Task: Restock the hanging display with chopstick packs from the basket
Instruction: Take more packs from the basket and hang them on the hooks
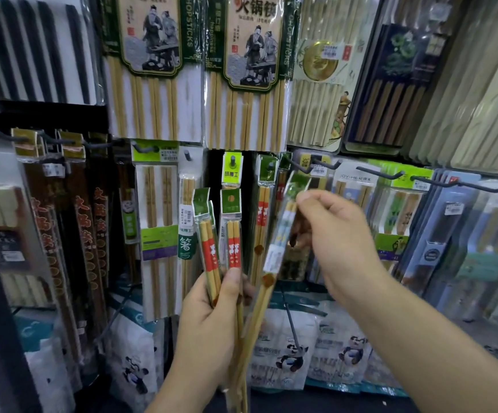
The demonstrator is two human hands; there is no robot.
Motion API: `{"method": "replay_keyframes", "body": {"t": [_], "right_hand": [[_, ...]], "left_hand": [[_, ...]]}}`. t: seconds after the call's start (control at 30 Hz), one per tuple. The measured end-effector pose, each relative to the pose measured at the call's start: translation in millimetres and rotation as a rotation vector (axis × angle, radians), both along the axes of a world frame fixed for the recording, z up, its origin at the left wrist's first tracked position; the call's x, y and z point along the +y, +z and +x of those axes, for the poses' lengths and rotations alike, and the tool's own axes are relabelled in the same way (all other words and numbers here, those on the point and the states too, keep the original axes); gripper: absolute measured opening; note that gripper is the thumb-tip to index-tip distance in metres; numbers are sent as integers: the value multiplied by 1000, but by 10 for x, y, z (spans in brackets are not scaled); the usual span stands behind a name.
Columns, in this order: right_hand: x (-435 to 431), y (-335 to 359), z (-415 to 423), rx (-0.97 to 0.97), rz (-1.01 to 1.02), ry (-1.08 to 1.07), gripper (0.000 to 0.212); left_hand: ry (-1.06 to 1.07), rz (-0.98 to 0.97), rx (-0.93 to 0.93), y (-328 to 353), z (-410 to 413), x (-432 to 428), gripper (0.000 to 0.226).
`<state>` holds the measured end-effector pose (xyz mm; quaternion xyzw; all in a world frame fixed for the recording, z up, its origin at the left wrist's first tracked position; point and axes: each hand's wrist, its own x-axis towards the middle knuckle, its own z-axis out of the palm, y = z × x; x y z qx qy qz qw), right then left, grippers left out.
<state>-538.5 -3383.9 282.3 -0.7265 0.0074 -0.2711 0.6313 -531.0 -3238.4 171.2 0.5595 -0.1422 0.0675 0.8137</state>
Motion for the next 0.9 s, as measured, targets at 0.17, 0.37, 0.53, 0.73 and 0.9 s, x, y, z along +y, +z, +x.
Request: {"method": "replay_keyframes", "body": {"t": [0.17,0.37,0.53,0.73,0.9], "right_hand": [[-161,237,132,-104,-59,-152,42],[-232,225,243,-119,-144,-190,48],[-299,150,326,-70,-180,-217,40],[-260,-28,299,39,-107,-245,33],[-123,-224,110,64,-75,-138,26]], "left_hand": [[-20,4,17,-16,21,22,24],[-66,12,24,-18,15,13,25],[-85,10,28,-10,26,25,36],[-118,12,42,3,12,35,36],[-166,46,40,27,-24,-9,24]]}}
